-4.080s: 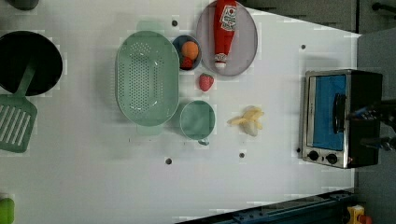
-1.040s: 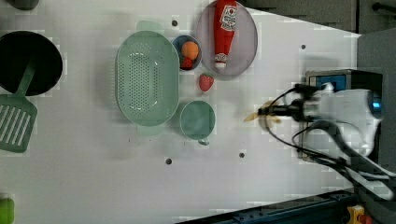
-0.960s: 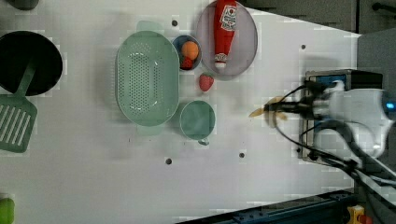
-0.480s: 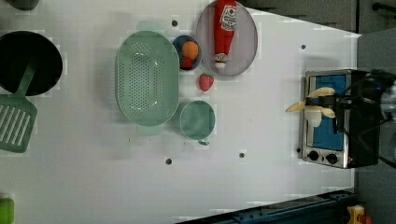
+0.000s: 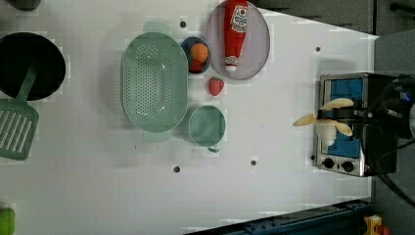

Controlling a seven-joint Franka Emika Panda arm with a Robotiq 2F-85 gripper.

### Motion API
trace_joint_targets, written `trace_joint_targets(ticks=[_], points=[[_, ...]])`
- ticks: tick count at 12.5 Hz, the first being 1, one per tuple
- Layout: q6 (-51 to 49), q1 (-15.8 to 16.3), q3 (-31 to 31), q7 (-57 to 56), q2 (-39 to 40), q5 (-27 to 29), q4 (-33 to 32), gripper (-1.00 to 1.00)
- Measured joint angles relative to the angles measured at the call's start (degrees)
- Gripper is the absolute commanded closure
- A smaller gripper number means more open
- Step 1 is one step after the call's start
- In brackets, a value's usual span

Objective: Pick Banana and place it in mug.

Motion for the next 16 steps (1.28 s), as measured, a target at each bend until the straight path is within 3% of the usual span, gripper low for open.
trace_joint_targets(ticks=[6,11,14,16], points=[[4.45,2.76,13.11,19.92,4.74,2.52,-1.45,0.30],[19.53,3.94,15.17,25.17,10.40,1.66,-9.85,0.30],[21.65,3.72,13.25,26.42,13.86,2.23,-12.42,0.29],[22.35,2.94,12.40,26.56,15.90,1.79,-13.09,-0.22]])
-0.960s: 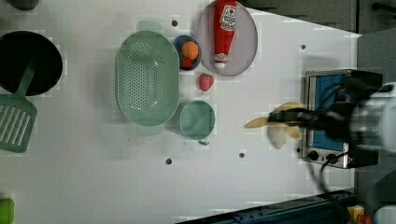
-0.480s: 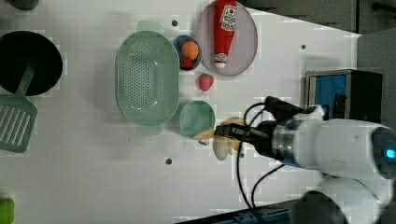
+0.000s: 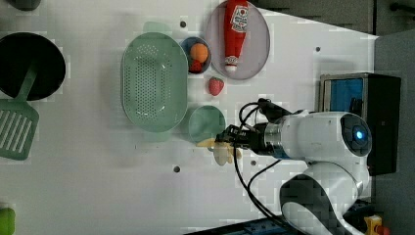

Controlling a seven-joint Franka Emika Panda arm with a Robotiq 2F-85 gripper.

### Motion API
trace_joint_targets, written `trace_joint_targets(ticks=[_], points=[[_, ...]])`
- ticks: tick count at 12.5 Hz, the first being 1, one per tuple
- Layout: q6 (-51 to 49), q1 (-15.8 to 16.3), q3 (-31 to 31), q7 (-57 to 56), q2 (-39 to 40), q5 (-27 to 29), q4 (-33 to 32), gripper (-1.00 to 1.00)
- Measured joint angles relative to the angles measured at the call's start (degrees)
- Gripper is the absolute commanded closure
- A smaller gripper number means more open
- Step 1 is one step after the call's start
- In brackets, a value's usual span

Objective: Pick Banana and place it in mug.

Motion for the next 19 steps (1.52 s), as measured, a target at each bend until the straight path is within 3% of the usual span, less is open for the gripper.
trace_joint_targets(ticks=[3,10,15,19], points=[[1.59,-0.57,0.20,0.20,0.93,-0.78,-0.45,-1.00],[1.37,0.29,-2.74,0.31,-5.31,0.16,1.57,-1.00],[-21.01,-0.07,-13.48,0.35,-11.06,-0.90,15.78,-1.00],[-35.24,-3.12,-22.64,0.35,-17.11,-2.88,26.91,-1.00]])
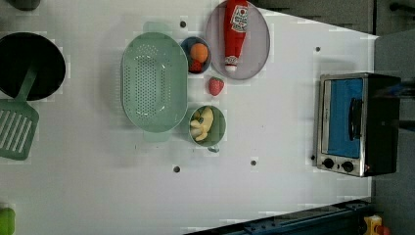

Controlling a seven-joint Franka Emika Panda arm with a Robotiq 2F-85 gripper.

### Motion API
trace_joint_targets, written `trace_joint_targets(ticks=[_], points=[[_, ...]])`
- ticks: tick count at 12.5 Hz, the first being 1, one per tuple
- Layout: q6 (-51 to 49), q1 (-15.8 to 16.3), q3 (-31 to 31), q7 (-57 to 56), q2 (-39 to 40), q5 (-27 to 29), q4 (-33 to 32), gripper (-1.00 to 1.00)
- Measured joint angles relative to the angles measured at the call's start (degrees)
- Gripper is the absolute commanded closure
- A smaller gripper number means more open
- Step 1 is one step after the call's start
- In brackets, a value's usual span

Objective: Pick Banana and place it in mug.

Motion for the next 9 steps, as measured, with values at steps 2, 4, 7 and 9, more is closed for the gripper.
trace_joint_targets(ticks=[2,4,7,9], points=[[-4.93,-0.69,-3.59,0.00,-1.29,-0.29,3.92,-1.00],[-5.18,-0.80,-5.77,0.01,-2.08,0.62,5.09,-1.00],[-5.49,-0.55,-6.70,0.01,-1.33,0.76,5.15,-1.00],[-5.63,-0.51,-5.92,0.01,0.13,0.33,5.09,-1.00]])
